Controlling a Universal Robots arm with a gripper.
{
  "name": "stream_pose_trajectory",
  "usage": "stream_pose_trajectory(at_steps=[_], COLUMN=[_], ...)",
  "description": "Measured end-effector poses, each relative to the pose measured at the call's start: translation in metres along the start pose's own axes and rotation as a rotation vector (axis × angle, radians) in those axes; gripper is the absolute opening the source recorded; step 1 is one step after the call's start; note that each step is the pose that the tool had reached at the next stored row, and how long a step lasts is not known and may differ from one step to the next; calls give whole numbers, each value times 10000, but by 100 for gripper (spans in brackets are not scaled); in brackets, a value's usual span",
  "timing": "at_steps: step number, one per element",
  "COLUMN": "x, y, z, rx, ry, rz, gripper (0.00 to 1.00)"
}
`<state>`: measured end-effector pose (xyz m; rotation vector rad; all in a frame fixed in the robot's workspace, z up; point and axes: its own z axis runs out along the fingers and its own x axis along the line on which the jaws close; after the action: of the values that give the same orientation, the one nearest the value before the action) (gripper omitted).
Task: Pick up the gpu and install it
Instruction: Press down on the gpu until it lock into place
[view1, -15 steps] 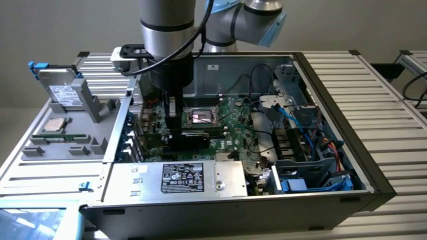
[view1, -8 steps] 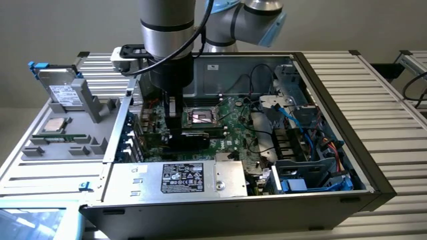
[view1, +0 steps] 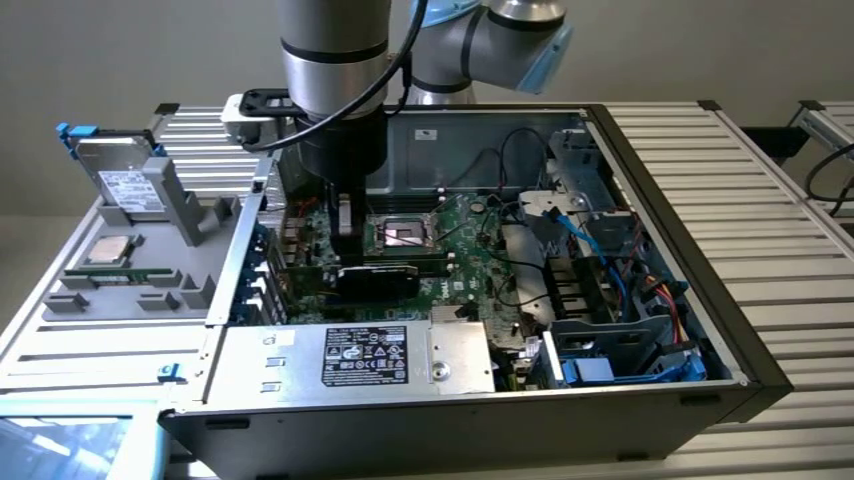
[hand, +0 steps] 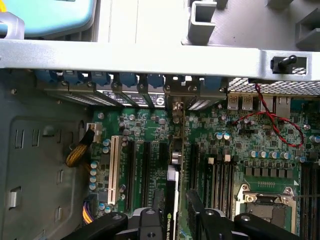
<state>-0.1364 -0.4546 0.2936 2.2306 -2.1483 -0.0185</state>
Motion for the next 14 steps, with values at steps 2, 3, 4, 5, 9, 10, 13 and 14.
stream_pose_trajectory(at_steps=[2, 3, 4, 5, 9, 10, 13, 14], x=[0, 0, -1, -2, -22, -30, -55, -64], y=[0, 0, -1, 0, 88, 107, 148, 151], z=[0, 0, 1, 4, 43, 57, 97, 109], rx=[0, 0, 0, -4, 9, 18, 55, 64], ry=[0, 0, 12, 62, 186, 186, 186, 188], rz=[1, 10, 21, 31, 42, 44, 61, 66], gripper=[22, 16, 16, 12, 12, 12, 12, 12])
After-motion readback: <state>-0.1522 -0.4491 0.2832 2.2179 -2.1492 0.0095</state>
